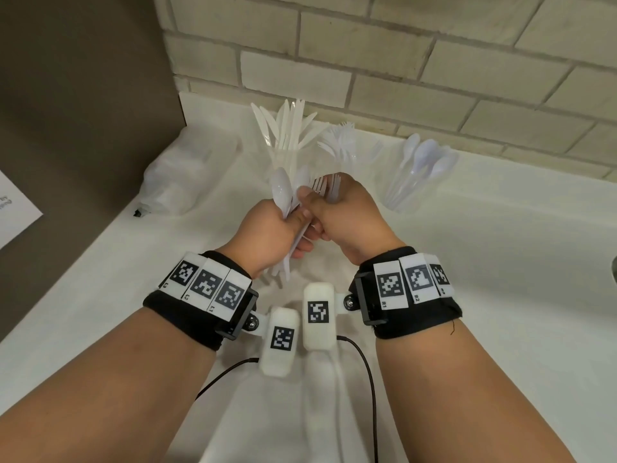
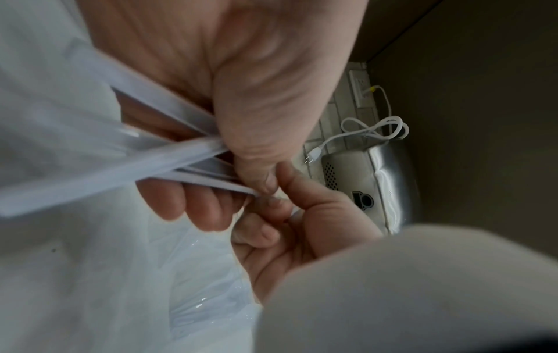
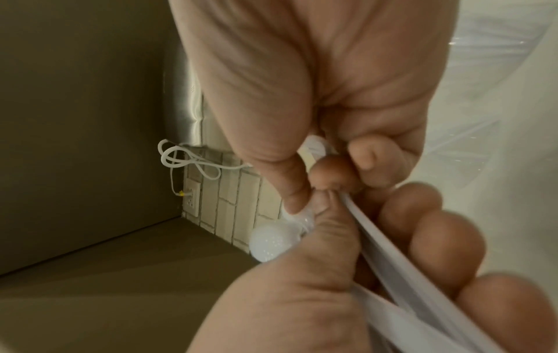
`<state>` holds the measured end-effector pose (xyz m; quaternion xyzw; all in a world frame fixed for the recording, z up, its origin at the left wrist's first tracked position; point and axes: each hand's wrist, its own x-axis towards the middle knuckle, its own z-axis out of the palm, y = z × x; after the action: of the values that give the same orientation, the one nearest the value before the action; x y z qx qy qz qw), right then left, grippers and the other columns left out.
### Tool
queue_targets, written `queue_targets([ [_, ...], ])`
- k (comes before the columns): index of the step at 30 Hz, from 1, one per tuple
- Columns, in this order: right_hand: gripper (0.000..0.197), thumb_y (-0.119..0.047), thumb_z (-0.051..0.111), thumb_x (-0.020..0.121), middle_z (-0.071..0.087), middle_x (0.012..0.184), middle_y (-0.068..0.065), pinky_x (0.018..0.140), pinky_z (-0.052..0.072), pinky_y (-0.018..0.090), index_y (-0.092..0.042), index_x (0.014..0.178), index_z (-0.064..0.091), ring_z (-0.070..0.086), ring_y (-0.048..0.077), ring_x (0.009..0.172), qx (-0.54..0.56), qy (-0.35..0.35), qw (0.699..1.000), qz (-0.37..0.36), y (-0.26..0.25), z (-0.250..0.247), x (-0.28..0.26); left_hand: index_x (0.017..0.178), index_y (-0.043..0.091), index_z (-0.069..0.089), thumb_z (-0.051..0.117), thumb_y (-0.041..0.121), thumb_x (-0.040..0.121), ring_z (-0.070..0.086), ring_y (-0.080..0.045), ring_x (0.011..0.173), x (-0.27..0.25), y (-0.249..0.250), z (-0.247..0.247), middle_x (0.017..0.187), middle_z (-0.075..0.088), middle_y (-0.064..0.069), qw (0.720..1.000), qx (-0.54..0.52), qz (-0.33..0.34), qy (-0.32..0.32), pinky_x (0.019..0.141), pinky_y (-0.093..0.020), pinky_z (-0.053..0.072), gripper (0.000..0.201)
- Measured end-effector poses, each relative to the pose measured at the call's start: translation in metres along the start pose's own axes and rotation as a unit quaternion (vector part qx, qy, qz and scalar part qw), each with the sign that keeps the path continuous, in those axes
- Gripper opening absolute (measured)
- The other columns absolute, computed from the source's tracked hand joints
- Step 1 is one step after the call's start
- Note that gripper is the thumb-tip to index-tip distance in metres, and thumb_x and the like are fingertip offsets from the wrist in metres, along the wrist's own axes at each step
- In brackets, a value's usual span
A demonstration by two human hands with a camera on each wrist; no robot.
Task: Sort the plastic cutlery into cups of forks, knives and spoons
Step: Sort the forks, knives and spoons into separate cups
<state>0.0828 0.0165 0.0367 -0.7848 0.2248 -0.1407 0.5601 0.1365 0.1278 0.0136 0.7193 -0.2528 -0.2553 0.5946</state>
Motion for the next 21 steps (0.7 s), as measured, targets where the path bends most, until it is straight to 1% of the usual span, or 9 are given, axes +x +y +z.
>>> queue_targets([
  [3, 0.009, -0.013, 0.058, 0.093, 0.058, 0.069, 0.004, 0.045, 0.04, 0.022, -0.006, 0.099, 0.058, 0.048, 0.005, 0.038, 0.07, -0.01, 0.997, 0.042, -0.003, -0.006, -0.002, 0.088, 0.019, 0.065, 0.046, 0.022, 0.1, 0.071, -0.017, 0.071, -0.001, -0.002, 0.001, 0.071, 0.073, 0.002, 0.999, -0.036, 0.003, -0.029, 0.076, -0.04, 0.059, 0.022],
  [6, 0.009, -0.007, 0.053, 0.095, 0.058, 0.075, 0.007, 0.055, 0.046, 0.03, -0.009, 0.103, 0.055, 0.046, 0.007, 0.038, 0.144, -0.002, 0.986, 0.079, -0.004, -0.012, 0.0, 0.102, 0.013, 0.066, 0.043, 0.025, 0.101, 0.072, -0.025, 0.085, 0.001, -0.007, 0.0, 0.088, 0.075, -0.006, 0.995, -0.08, -0.019, -0.049, 0.082, -0.04, 0.058, 0.026],
  [8, 0.014, -0.007, 0.048, 0.097, 0.057, 0.08, 0.006, 0.049, 0.042, 0.028, -0.014, 0.108, 0.051, 0.045, 0.01, 0.045, 0.165, 0.012, 0.982, 0.088, -0.004, -0.014, 0.002, 0.11, 0.006, 0.065, 0.041, 0.027, 0.102, 0.072, -0.028, 0.09, 0.004, -0.011, -0.002, 0.097, 0.074, -0.014, 0.994, -0.101, -0.039, -0.022, 0.084, -0.04, 0.057, 0.033],
  [11, 0.028, -0.004, 0.041, 0.096, 0.053, 0.08, 0.004, 0.047, 0.039, 0.026, -0.021, 0.118, 0.046, 0.043, 0.012, 0.052, 0.191, 0.028, 0.978, 0.08, -0.009, -0.023, 0.009, 0.109, 0.007, 0.065, 0.039, 0.03, 0.102, 0.071, -0.023, 0.089, 0.01, -0.014, -0.006, 0.099, 0.073, -0.011, 0.992, -0.107, -0.059, 0.041, 0.083, -0.037, 0.057, 0.035],
  [13, 0.036, 0.0, 0.041, 0.095, 0.052, 0.078, 0.003, 0.048, 0.041, 0.027, -0.025, 0.121, 0.044, 0.044, 0.012, 0.051, 0.192, 0.071, 0.978, 0.033, -0.016, -0.039, 0.017, 0.101, 0.011, 0.065, 0.038, 0.03, 0.102, 0.071, -0.023, 0.085, 0.012, -0.012, -0.009, 0.097, 0.072, -0.009, 0.99, -0.118, -0.056, 0.052, 0.081, -0.039, 0.057, 0.033],
  [15, 0.032, 0.0, 0.039, 0.096, 0.051, 0.078, 0.002, 0.049, 0.043, 0.027, -0.022, 0.119, 0.042, 0.045, 0.01, 0.049, 0.184, 0.138, 0.972, -0.057, -0.027, -0.06, 0.026, 0.096, 0.013, 0.065, 0.038, 0.03, 0.102, 0.071, -0.026, 0.083, 0.013, -0.009, -0.012, 0.093, 0.072, -0.008, 0.99, -0.123, -0.048, 0.045, 0.08, -0.041, 0.057, 0.033],
  [17, 0.026, -0.004, 0.04, 0.097, 0.052, 0.086, 0.005, 0.05, 0.046, 0.026, -0.018, 0.119, 0.039, 0.047, 0.008, 0.047, 0.151, 0.205, 0.957, -0.141, -0.036, -0.078, 0.038, 0.097, 0.012, 0.066, 0.039, 0.03, 0.102, 0.072, -0.026, 0.082, 0.013, -0.007, -0.015, 0.092, 0.072, -0.009, 0.992, -0.119, -0.039, 0.034, 0.08, -0.04, 0.058, 0.033],
  [19, 0.026, -0.006, 0.042, 0.097, 0.053, 0.093, 0.005, 0.051, 0.048, 0.026, -0.016, 0.121, 0.037, 0.049, 0.01, 0.048, 0.12, 0.257, 0.943, -0.174, -0.039, -0.088, 0.056, 0.1, 0.01, 0.065, 0.039, 0.03, 0.102, 0.072, -0.026, 0.082, 0.014, -0.006, -0.014, 0.092, 0.071, -0.011, 0.992, -0.117, -0.034, 0.022, 0.08, -0.039, 0.058, 0.033],
  [21, 0.028, -0.008, 0.043, 0.096, 0.055, 0.094, 0.003, 0.052, 0.05, 0.027, -0.015, 0.122, 0.037, 0.053, 0.016, 0.055, 0.097, 0.29, 0.937, -0.168, -0.033, -0.09, 0.078, 0.1, 0.01, 0.065, 0.039, 0.029, 0.102, 0.071, -0.025, 0.08, 0.015, -0.006, -0.012, 0.09, 0.071, -0.01, 0.993, -0.116, -0.034, 0.012, 0.08, -0.04, 0.058, 0.033],
])
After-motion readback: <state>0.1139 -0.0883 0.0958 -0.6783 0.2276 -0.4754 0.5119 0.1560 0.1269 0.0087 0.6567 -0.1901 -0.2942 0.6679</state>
